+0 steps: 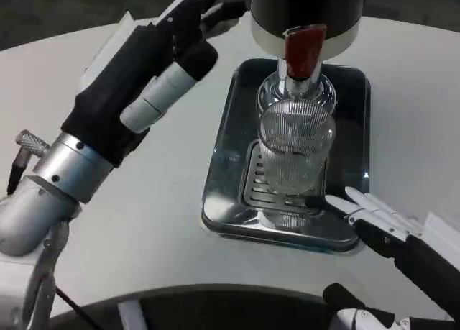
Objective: Grasp the cup under the faucet to collect the drink, then remove the cup.
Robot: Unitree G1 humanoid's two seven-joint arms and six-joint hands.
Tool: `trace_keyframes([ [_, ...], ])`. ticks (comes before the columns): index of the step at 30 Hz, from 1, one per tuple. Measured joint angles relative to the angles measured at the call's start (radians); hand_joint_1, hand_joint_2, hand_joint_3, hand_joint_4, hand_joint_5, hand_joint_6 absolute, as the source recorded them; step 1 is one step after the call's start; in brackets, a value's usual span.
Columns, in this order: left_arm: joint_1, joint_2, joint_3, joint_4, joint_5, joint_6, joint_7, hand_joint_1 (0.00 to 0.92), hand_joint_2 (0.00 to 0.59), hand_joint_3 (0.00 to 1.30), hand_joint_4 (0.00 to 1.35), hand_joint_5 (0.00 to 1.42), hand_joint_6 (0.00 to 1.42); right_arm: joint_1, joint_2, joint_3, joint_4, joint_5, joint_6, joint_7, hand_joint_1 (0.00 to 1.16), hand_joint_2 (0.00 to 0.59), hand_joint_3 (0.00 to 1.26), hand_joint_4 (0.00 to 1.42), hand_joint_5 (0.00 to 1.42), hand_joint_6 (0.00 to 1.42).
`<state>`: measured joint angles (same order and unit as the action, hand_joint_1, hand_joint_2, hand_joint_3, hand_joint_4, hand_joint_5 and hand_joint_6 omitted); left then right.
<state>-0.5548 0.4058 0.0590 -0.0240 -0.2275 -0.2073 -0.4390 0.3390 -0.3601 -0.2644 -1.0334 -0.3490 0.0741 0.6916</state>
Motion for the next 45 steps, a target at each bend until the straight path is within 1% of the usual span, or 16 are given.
trace_keyframes([
  [10,-0.091,0.003,0.021,0.094,-0.15,0.091,-0.184,0.074,0.008,0.1,0.02,0.12,0.09,0.02,0.003,-0.001,0.0,0.001,-0.001,-0.011,0.51,0.477,0.1,0.0,0.0,0.0],
  [15,-0.131,0.003,0.025,0.129,-0.195,0.127,-0.256,0.059,0.006,0.1,0.0,0.11,0.08,0.023,0.006,-0.001,0.0,0.001,-0.003,-0.014,0.51,0.478,0.1,0.0,0.0,0.0],
  [23,-0.173,0.0,0.036,0.188,-0.202,0.137,-0.32,0.057,0.005,0.12,0.0,0.09,0.06,0.029,0.006,-0.006,0.0,0.003,-0.003,-0.018,0.51,0.475,0.11,0.0,0.0,0.0],
  [32,-0.264,-0.011,0.045,0.302,-0.238,0.163,-0.422,0.047,0.006,0.12,0.0,0.09,0.06,0.04,0.006,-0.007,0.0,0.004,-0.003,-0.025,0.51,0.473,0.11,0.0,0.0,0.0],
  [37,-0.277,-0.022,0.045,0.305,-0.272,0.213,-0.467,0.044,0.006,0.12,0.0,0.1,0.08,0.04,0.006,-0.007,0.0,0.005,-0.003,-0.027,0.51,0.473,0.11,0.0,0.0,0.0],
  [40,-0.278,-0.025,0.045,0.304,-0.274,0.232,-0.478,0.044,0.006,0.12,0.0,0.1,0.08,0.04,0.006,-0.007,0.0,0.005,-0.003,-0.029,0.52,0.473,0.11,0.0,0.0,0.0],
  [45,-0.295,-0.032,0.046,0.325,-0.275,0.239,-0.497,0.039,0.006,0.12,0.0,0.1,0.08,0.038,0.006,-0.007,0.0,0.005,-0.003,-0.029,0.52,0.473,0.11,0.0,0.0,0.0],
])
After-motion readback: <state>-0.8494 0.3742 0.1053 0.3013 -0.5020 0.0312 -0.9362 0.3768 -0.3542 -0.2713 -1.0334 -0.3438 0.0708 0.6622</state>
